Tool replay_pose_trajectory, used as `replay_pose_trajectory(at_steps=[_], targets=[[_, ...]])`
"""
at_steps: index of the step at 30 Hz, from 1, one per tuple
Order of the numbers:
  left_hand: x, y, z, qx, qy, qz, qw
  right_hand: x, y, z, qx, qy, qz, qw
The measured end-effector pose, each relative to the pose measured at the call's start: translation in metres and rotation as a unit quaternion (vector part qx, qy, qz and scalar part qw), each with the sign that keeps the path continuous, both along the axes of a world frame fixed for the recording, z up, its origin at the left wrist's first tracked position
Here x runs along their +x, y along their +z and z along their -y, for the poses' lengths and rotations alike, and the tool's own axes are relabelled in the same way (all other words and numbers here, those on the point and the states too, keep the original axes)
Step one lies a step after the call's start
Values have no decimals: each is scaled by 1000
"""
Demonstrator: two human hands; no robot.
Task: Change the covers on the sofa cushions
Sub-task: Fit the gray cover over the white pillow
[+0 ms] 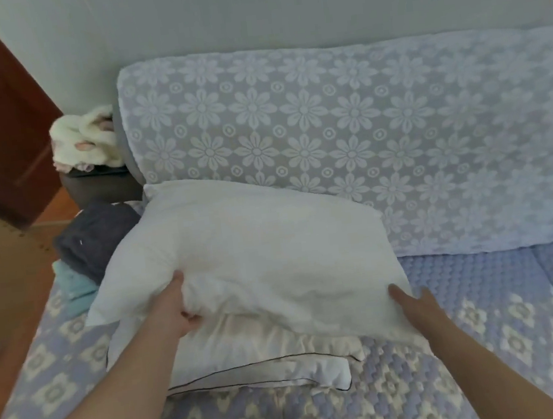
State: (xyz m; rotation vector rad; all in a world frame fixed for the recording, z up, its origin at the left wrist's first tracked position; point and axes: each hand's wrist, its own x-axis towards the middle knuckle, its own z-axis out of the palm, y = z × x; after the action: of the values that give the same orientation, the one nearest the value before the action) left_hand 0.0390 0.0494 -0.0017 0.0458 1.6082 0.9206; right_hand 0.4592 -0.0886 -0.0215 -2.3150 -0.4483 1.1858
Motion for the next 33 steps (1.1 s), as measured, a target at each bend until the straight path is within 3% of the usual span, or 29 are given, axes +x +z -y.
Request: replay_pose_trajectory(at_steps=[3,5,8,10,15,19,22,24,26,27,28,30,33], targets=[[22,9,5,116,82,-62,988,11,-21,-9,44,-69,-269,960],[35,31,25,171,110,-39,978,12,-28,-16,55,-91,-335,936],[49,65,76,201,124,16,972,7,-22,-11,68,-111,-291,948],[62,81,102,198,111,54,972,18,-13,2,130,-154,-254,946],[132,104,98,222,80,99,967,71,20,40,219,-233,-186,929],[239,98,89,220,-29,110,969,149,42,67,238,-335,-4,912],[318,70,121,109,-101,170,974,214,32,91,86,-298,193,931],[354,43,152,-1,-252,172,952,239,21,101,-41,-222,235,945],[353,21,172,-84,-495,97,859,232,6,93,-93,-96,213,968],[344,12,177,-114,-574,49,810,220,-5,86,-81,-44,176,980],[328,4,177,-123,-604,-1,787,197,-10,80,-61,-8,110,992],[280,-5,172,-100,-576,-103,805,141,-16,69,-34,43,20,998],[187,-13,166,-83,-453,-183,869,68,-33,48,-30,146,-36,988]])
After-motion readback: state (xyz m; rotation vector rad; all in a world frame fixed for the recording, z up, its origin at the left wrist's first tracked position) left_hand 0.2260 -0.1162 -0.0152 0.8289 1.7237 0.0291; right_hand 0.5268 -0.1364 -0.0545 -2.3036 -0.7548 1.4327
